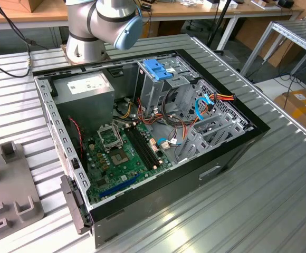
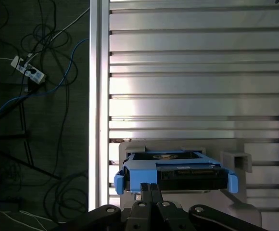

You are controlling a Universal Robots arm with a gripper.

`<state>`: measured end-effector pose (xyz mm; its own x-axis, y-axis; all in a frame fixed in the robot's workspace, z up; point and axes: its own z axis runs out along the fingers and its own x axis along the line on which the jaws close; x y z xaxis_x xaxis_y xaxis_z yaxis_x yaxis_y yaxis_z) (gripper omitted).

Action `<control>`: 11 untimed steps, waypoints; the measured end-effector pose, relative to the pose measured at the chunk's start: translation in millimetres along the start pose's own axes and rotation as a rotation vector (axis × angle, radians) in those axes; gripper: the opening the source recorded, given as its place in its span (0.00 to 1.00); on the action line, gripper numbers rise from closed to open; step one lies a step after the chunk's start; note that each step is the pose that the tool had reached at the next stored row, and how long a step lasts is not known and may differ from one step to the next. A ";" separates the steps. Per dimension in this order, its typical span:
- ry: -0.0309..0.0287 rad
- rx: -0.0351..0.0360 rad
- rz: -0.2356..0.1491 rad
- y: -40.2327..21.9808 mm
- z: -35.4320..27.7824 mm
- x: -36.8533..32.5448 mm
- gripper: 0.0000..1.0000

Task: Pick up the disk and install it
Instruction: 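Pick up the disk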

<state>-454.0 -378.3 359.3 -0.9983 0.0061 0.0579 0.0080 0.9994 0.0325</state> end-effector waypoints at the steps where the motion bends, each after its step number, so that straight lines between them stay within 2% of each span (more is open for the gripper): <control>1: 0.0000 0.0000 0.000 0.0 0.0 0.0 0.11; 11: 0.0001 0.0001 -0.002 0.0 0.3 0.0 0.11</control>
<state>-454.0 -378.4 359.1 -0.9983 0.0043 0.0579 0.0062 0.9995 0.0325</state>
